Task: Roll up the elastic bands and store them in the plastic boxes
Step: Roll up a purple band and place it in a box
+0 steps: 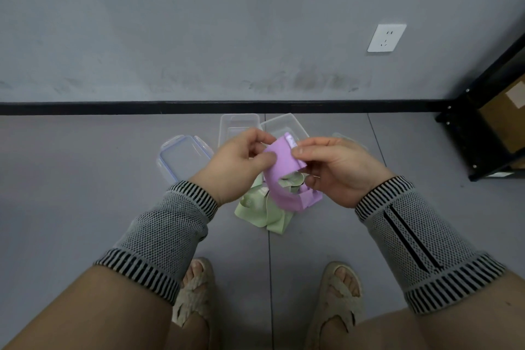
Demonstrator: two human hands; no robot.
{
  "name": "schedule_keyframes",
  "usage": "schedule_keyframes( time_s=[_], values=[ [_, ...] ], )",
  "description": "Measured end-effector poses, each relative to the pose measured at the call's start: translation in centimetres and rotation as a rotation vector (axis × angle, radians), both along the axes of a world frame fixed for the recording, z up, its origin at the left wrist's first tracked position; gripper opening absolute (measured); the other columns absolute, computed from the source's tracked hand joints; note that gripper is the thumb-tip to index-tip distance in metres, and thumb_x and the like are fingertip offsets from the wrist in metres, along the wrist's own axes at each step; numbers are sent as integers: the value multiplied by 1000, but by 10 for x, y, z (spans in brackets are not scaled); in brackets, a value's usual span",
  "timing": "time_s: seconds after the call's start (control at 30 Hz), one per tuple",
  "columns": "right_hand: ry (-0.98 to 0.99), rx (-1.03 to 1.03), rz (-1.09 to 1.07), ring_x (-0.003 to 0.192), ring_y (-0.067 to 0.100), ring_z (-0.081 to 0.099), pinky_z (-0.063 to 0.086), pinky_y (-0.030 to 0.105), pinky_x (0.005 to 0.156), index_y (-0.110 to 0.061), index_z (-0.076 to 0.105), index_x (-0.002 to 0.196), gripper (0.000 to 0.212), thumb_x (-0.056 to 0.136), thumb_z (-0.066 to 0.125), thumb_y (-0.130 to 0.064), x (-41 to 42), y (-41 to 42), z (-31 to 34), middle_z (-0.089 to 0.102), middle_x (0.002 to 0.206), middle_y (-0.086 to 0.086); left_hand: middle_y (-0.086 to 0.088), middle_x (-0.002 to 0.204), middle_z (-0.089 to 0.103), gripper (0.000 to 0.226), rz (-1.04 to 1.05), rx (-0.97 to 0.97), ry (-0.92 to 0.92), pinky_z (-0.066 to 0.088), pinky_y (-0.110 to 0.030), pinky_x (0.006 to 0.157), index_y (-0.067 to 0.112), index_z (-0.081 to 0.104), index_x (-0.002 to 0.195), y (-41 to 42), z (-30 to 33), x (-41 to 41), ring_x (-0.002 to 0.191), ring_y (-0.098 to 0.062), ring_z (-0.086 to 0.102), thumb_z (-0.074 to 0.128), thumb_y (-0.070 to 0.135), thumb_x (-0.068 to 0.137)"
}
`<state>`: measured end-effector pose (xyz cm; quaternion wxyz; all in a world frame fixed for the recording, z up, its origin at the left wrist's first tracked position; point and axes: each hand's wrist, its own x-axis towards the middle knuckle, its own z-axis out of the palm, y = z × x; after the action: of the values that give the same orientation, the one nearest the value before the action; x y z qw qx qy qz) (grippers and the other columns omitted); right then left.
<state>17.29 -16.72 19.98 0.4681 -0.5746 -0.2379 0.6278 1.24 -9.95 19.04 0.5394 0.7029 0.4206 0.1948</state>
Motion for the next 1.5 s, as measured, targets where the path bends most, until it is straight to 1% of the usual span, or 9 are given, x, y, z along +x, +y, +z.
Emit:
schedule_keyframes(
  time_s=[0.23, 0.37, 0.5, 0.67, 0.8, 0.93, 1.1, 1.3, 1.5],
  values=[
    [73, -108, -66, 54, 9, 51, 36, 18, 48, -14, 61, 72, 14, 83, 64, -5, -5, 0, -3, 57, 61, 0, -8, 80, 62, 19, 72, -15, -44, 46, -29, 65, 24, 63, 81, -1, 9, -1, 68, -16, 55, 53, 18, 66],
    [91, -73, -110, 56, 11, 47, 32, 21, 52, -11, 59, 72, 14, 82, 64, -2, -13, 2, -5, 57, 59, 1, -2, 74, 64, 6, 165, -69, -65, 44, -15, 52, 14, 68, 81, -2, 10, 2, 55, -1, 56, 64, 16, 85],
    [57, -26, -111, 53, 11, 44, 30, 21, 49, -9, 56, 69, 18, 82, 64, 1, -25, 2, -8, 54, 61, 4, 2, 59, 65, 13, 219, -160, -171, 45, -16, 51, 6, 66, 73, -4, 12, 5, 51, -4, 58, 72, 15, 80],
    [-91, 89, -129, 54, 13, 42, 31, 24, 51, -11, 58, 67, 20, 79, 68, 2, -35, 1, -13, 55, 60, 4, -6, 64, 66, 9, 249, -253, -191, 44, -16, 46, 5, 67, 75, -2, 11, 3, 51, -10, 59, 75, 10, 77],
    [-331, 248, -36, 57, 15, 54, 44, 29, 53, -16, 61, 88, 19, 78, 72, -3, -30, -3, -6, 63, 69, 2, 0, 57, 64, 10, 241, -278, -192, 44, -15, 45, 6, 66, 74, 1, 13, -1, 48, -7, 57, 71, 12, 81],
    [-463, 365, 94, 73, 13, 64, 55, 32, 73, -30, 55, 115, 42, 84, 67, -5, -22, -9, -1, 71, 79, -1, -3, 60, 64, 12, 222, -302, -188, 44, -16, 46, 4, 67, 80, 4, 12, -7, 49, -8, 57, 69, 16, 82],
    [-461, 389, 148, 71, 12, 67, 52, 54, 79, -38, 55, 114, 44, 88, 61, -3, -27, -8, -3, 70, 75, 1, -5, 68, 67, 12, 190, -247, -157, 46, -16, 51, 5, 69, 85, 5, 12, -8, 57, -9, 61, 67, 17, 84],
    [-387, 408, 152, 61, 8, 62, 54, 23, 70, -24, 55, 122, 43, 89, 57, 3, -23, -7, -4, 67, 62, -2, -1, 67, 68, 9, 170, -186, -124, 46, -14, 50, 7, 70, 86, 4, 14, -8, 56, -5, 62, 66, 15, 86],
    [-329, 402, 149, 60, 11, 62, 54, 23, 67, -19, 60, 117, 39, 86, 58, 6, -19, -7, -4, 68, 65, 0, -7, 75, 69, 8, 140, -215, -141, 49, -18, 57, 7, 70, 86, 3, 11, -7, 64, -9, 63, 65, 14, 86]
  ],
)
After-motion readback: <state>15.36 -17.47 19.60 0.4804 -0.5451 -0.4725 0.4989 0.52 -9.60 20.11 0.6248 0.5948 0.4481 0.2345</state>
